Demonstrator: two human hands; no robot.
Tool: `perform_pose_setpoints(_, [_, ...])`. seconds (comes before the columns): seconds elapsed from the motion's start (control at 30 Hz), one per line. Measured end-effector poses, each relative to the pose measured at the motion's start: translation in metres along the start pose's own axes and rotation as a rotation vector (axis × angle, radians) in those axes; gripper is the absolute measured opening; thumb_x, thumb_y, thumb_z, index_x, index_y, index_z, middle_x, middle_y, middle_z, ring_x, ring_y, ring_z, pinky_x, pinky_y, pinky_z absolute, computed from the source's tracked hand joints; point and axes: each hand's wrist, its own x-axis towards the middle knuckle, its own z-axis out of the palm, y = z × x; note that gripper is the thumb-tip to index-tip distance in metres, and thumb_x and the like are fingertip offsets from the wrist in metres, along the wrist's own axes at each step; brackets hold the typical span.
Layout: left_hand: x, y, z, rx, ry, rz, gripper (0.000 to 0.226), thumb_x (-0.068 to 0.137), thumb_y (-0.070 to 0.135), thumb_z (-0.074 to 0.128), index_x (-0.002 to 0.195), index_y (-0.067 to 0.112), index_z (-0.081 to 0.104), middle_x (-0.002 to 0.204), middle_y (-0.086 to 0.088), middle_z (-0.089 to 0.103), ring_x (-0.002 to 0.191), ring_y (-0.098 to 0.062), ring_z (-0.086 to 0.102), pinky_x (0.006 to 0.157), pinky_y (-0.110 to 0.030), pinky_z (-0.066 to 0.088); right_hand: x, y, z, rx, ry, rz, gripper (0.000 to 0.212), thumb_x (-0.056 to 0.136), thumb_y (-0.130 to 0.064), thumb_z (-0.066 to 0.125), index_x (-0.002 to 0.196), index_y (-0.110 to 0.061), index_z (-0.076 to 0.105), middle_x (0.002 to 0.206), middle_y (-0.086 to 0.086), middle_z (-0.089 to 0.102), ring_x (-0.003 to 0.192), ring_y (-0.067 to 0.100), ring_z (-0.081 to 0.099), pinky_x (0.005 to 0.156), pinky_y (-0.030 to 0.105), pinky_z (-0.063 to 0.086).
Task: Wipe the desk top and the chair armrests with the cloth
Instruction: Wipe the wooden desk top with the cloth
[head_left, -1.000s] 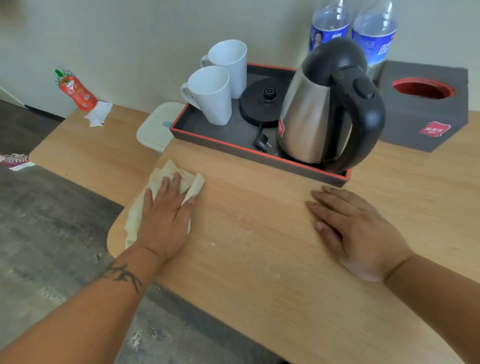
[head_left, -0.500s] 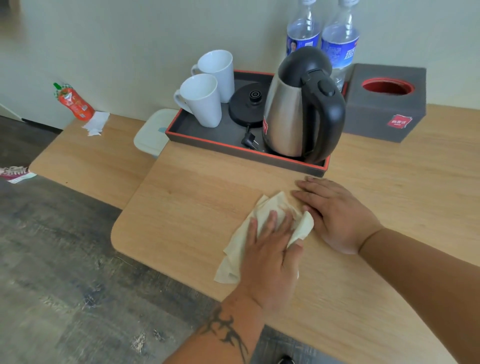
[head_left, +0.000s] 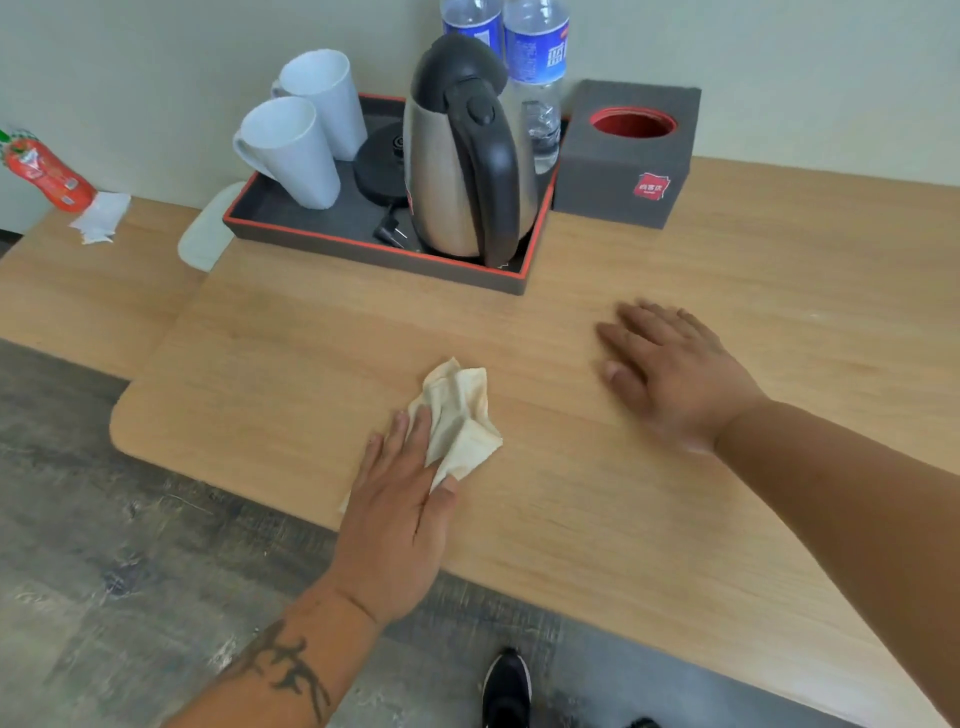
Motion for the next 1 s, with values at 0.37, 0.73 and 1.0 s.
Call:
perform_pose_setpoints(0.37, [-0.014,0.160,0.117,-0.021,0.043,0.041,0.060,0.094,0.034,0.030,0.150,0.021,0.013,0.157,0.002,0.028,0.146,-0.020,0.024,0.113,-0.040,0.017,-0.035,0.089,-0.016,0.036,0.053,0.070,0.071,0.093,-0.061,0.012,0.150,-0.027,0.035,0.159,0.006,0.032,0.149,0.025,0.019,0.122,0.045,0.011])
perform_pose_setpoints(0.73, [0.120,0.161,0.059,-0.359,0.275,-0.316,0.043,0.100,0.035,0.029,0.122,0.011,0.057,0.120,-0.009,0.064,0.115,-0.029,0.055,0.096,-0.042,0.042,-0.089,0.200,-0.038,0.022,0.088,0.270,0.075,0.092,-0.063,0.007,0.151,-0.026,0.033,0.160,0.006,0.029,0.150,0.025,0.017,0.121,0.048,0.012])
perform_pose_setpoints(1.0, [0.148,0.197,0.121,-0.027,-0.040,0.198,0.060,0.096,0.039,0.016,0.154,0.022,0.017,0.161,0.010,0.017,0.147,-0.001,0.004,0.121,-0.028,0.000,-0.098,0.220,-0.018,0.112,0.124,0.228,0.068,0.096,-0.059,0.011,0.152,-0.029,0.033,0.162,0.002,0.025,0.151,0.020,0.011,0.122,0.047,0.006])
